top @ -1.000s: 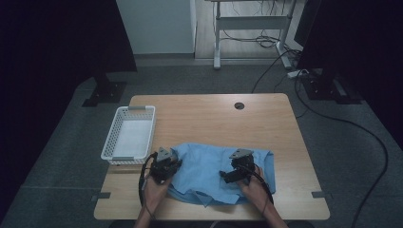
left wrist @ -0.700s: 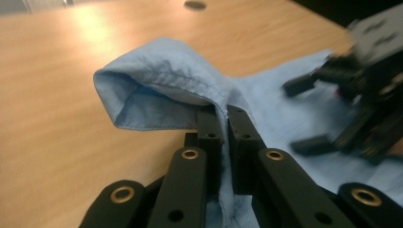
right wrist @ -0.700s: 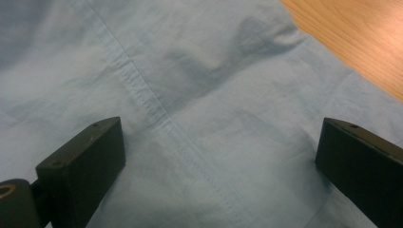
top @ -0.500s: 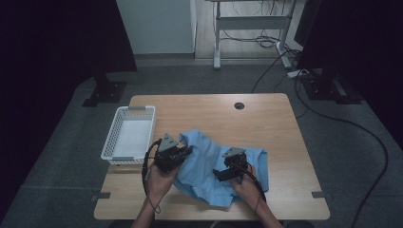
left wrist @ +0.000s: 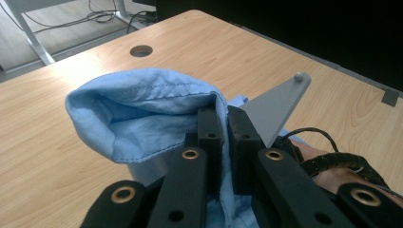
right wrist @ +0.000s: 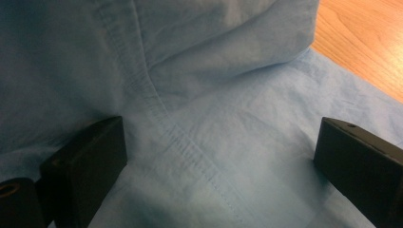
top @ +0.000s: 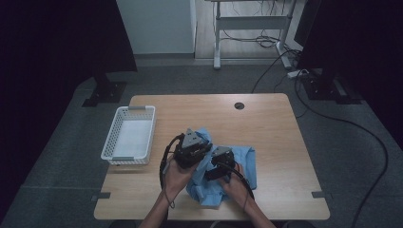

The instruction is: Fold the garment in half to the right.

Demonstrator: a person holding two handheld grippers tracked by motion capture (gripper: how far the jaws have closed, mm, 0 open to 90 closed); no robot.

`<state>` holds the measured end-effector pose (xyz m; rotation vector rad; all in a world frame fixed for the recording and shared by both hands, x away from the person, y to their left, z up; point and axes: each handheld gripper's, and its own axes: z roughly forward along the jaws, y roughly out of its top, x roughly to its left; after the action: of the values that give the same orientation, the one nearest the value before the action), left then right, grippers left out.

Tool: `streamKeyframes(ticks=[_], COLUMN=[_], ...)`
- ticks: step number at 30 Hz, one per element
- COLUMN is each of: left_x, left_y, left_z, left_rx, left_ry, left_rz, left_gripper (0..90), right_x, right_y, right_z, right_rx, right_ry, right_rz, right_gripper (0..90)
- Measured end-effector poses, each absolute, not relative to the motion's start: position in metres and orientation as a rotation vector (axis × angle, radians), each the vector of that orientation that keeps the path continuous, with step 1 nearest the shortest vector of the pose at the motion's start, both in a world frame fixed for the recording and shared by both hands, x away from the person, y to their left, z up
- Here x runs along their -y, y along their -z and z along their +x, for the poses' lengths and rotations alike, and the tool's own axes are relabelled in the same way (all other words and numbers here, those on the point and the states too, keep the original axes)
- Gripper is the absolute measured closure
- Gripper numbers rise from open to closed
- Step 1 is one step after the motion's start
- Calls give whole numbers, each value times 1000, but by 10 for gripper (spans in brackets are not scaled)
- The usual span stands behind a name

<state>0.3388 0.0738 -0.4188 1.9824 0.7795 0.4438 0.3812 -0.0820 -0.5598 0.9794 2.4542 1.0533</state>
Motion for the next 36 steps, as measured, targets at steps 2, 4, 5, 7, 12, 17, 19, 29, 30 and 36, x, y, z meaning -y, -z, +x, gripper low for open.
streamKeyframes(ticks=[2,4,5,7,12,17,19,29,30,36], left_x=[-75,-76,-78,-80,-82,-81,-80,-72,-70,-59], left_y=[419,418,417,416,417,419,419,420,421,434], left_z=[339,338,338,338,339,339,340,343,344,352], left_rx=[-781,-787,-790,-796,-811,-812,-814,-816,-817,-839], left_ry=[-449,-471,-475,-482,-484,-485,-481,-457,-455,-433], left_rz=[1994,2004,2006,2010,2014,2022,2021,2005,2011,2041], left_gripper=[855,854,854,854,853,853,853,852,853,852], right_x=[82,83,84,88,115,159,173,157,151,117], right_y=[560,558,556,549,528,536,545,561,561,560], right_z=[381,383,384,384,379,371,370,374,375,376], right_rx=[-2468,-2500,-2507,-2502,-2455,-2423,-2411,-2416,-2418,-2449], right_ry=[-1061,-1062,-1054,-1096,-1143,-1079,-1057,-1053,-1055,-1068], right_rz=[965,929,932,944,929,985,1024,1014,1003,960], right_gripper=[35,48,52,52,51,51,52,43,43,41])
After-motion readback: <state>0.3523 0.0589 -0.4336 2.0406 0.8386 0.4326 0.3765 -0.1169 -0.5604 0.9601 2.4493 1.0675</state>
